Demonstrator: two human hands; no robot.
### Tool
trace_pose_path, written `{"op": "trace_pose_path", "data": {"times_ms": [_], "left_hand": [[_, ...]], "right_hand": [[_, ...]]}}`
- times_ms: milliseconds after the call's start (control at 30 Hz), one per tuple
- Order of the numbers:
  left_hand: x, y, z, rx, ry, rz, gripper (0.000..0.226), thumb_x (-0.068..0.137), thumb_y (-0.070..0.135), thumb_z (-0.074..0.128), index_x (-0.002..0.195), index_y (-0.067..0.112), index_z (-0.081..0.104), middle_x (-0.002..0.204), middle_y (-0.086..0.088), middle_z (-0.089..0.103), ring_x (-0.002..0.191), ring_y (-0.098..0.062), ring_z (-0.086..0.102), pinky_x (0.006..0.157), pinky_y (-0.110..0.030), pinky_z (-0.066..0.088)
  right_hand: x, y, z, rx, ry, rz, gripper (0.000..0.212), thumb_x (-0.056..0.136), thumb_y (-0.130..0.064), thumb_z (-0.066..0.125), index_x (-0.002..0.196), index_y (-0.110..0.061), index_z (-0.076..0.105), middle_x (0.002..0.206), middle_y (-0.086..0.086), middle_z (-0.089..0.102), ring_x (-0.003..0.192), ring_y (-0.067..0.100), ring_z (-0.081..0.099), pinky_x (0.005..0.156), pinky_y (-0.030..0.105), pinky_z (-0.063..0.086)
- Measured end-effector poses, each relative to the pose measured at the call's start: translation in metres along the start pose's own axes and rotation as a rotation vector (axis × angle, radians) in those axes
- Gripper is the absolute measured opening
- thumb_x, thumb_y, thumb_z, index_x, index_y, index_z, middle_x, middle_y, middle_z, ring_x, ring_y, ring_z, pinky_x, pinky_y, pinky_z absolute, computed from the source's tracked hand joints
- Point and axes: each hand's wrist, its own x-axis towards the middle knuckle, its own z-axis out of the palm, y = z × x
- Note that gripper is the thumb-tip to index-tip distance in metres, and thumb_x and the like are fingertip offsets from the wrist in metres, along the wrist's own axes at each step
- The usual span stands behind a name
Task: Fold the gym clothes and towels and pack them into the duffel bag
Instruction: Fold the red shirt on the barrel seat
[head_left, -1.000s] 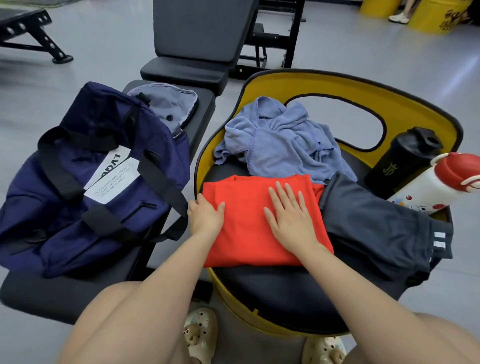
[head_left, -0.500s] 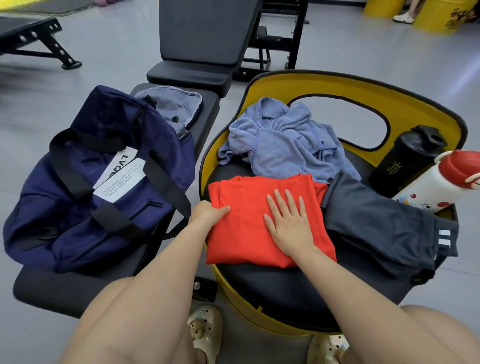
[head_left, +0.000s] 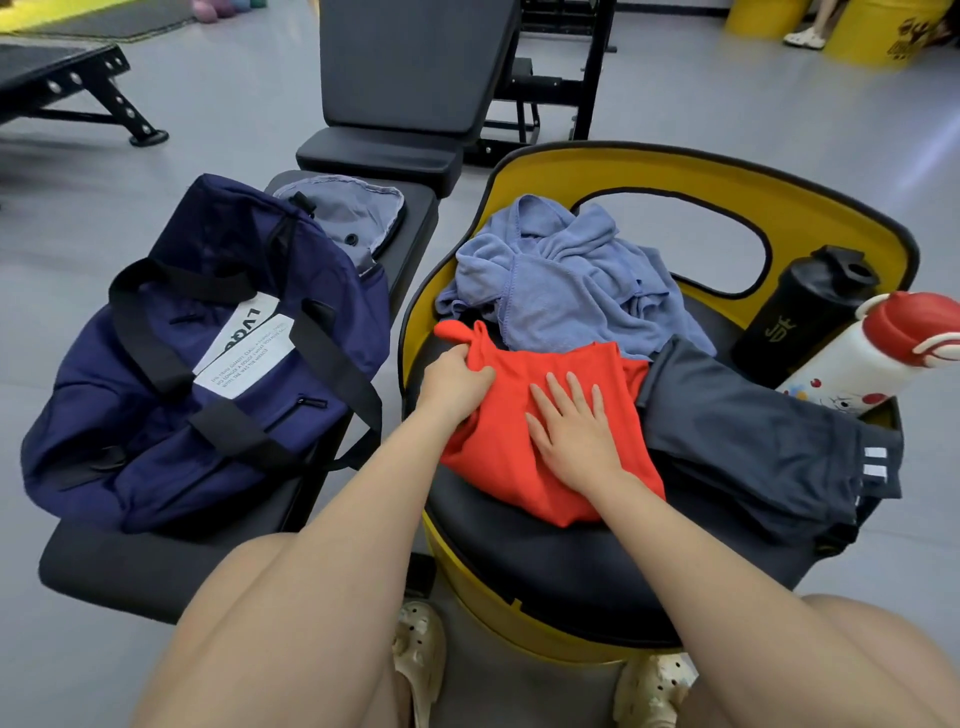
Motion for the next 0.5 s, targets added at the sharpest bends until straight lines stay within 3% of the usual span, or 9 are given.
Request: {"op": "trace_pose_path", "data": {"times_ms": [33, 100, 167, 233, 300, 400, 500], "left_hand": [[-0.001, 0.006, 0.004, -0.015, -0.010, 0.019, 0.005, 0.088, 0.019, 0.055, 0.084, 0.017, 0.053, 0.087, -0.001, 0.057, 0.084, -0.020, 0.049, 0.070, -0.026, 0.033], [-0.004, 0.016, 0.014, -0.039, -0.053, 0.061, 0.005, 0.088, 0.019, 0.055, 0.092, 0.017, 0.057, 0.091, -0.001, 0.059, 0.086, -0.019, 0.051, 0.071, -0.026, 0.035], [-0.007, 0.024, 0.026, -0.104, -0.104, 0.078, 0.018, 0.089, 0.020, 0.056, 0.105, 0.015, 0.061, 0.097, -0.005, 0.064, 0.092, -0.022, 0.058, 0.076, -0.028, 0.043], [-0.009, 0.030, 0.039, -0.169, -0.137, 0.097, 0.025, 0.089, 0.021, 0.057, 0.113, 0.015, 0.062, 0.105, -0.012, 0.067, 0.099, -0.028, 0.061, 0.080, -0.030, 0.047], [-0.012, 0.037, 0.050, -0.160, -0.166, 0.122, 0.026, 0.093, 0.024, 0.055, 0.116, 0.015, 0.061, 0.107, -0.013, 0.066, 0.097, -0.028, 0.063, 0.071, -0.024, 0.047], [-0.017, 0.048, 0.063, -0.273, -0.332, 0.002, 0.035, 0.100, 0.032, 0.040, 0.128, 0.014, 0.053, 0.087, -0.010, 0.063, 0.064, -0.020, 0.060, 0.046, -0.022, 0.049], [-0.019, 0.050, 0.071, -0.304, -0.509, -0.096, 0.044, 0.104, 0.034, 0.025, 0.138, 0.012, 0.042, 0.074, -0.002, 0.058, 0.056, -0.012, 0.057, 0.054, -0.025, 0.046]], "right_hand": [[0.000, -0.001, -0.005, 0.114, 0.023, 0.015, 0.060, 0.100, -0.047, 0.014, 0.147, -0.019, 0.035, 0.158, 0.003, 0.022, 0.148, 0.023, 0.009, 0.118, 0.039, -0.003], [-0.006, -0.006, -0.022, 0.445, 0.182, 0.049, 0.040, 0.103, -0.030, 0.036, 0.129, -0.010, 0.057, 0.141, 0.011, 0.048, 0.138, 0.026, 0.035, 0.114, 0.033, 0.018], [-0.016, -0.011, -0.041, 0.765, 0.251, 0.138, 0.034, 0.102, -0.027, 0.041, 0.099, -0.009, 0.069, 0.105, 0.009, 0.068, 0.105, 0.020, 0.059, 0.092, 0.029, 0.037], [-0.024, -0.009, -0.055, 0.932, 0.159, 0.234, 0.039, 0.101, -0.037, 0.040, 0.076, -0.026, 0.068, 0.075, -0.007, 0.067, 0.077, 0.008, 0.057, 0.077, 0.030, 0.040], [-0.031, -0.002, -0.061, 1.040, 0.090, 0.311, 0.043, 0.098, -0.045, 0.045, 0.062, -0.033, 0.065, 0.058, -0.014, 0.061, 0.067, 0.005, 0.052, 0.072, 0.031, 0.042], [-0.037, 0.017, -0.061, 1.089, 0.017, 0.371, 0.028, 0.090, -0.045, 0.058, 0.072, -0.024, 0.062, 0.063, -0.012, 0.059, 0.069, 0.009, 0.053, 0.073, 0.032, 0.042], [-0.042, 0.033, -0.056, 1.016, -0.074, 0.406, 0.022, 0.077, -0.039, 0.072, 0.092, -0.025, 0.064, 0.093, 0.001, 0.070, 0.093, 0.020, 0.064, 0.090, 0.040, 0.049]]}}
